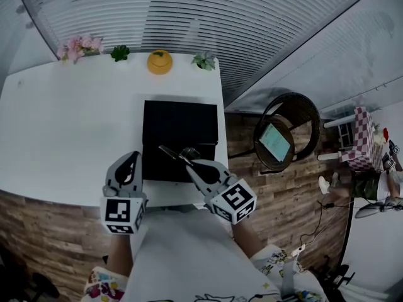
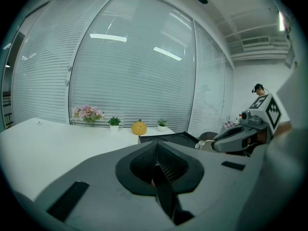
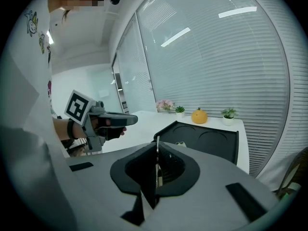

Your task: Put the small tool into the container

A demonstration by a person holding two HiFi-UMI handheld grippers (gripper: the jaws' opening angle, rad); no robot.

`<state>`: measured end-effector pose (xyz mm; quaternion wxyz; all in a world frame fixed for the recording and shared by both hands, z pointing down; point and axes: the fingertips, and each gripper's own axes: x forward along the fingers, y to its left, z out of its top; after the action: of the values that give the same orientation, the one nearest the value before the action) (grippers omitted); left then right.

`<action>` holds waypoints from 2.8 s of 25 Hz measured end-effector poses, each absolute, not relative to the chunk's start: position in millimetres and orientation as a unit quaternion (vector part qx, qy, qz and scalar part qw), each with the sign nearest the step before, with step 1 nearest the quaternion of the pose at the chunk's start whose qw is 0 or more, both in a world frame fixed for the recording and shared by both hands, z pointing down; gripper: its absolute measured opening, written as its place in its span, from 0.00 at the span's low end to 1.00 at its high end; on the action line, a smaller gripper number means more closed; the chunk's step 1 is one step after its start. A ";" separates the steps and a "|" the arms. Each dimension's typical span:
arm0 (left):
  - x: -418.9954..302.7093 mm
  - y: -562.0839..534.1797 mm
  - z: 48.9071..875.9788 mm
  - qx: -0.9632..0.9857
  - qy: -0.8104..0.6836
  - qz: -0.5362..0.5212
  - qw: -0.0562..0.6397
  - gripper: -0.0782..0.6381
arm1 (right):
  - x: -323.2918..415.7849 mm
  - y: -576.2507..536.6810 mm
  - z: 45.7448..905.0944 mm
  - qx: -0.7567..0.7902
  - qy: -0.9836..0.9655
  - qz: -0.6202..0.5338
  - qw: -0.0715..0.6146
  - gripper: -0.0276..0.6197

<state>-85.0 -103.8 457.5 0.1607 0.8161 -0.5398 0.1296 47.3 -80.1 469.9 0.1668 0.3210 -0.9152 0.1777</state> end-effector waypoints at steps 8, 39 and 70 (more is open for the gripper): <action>-83.5 -100.9 465.7 0.820 -0.530 0.140 0.166 0.12 | 41.1 -72.7 487.2 0.287 -0.918 0.199 0.186 0.06; -67.3 -91.4 485.1 0.837 -0.496 0.151 0.178 0.12 | 19.7 -81.8 534.3 0.209 -0.913 0.245 0.249 0.06; -68.9 -99.7 489.8 0.834 -0.501 0.153 0.177 0.12 | 21.7 -96.4 567.4 0.211 -0.877 0.285 0.324 0.08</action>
<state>-68.9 -99.7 489.8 0.1767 0.8335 -0.5006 0.1532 21.7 -96.4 567.4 0.3240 0.2112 -0.8769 0.2852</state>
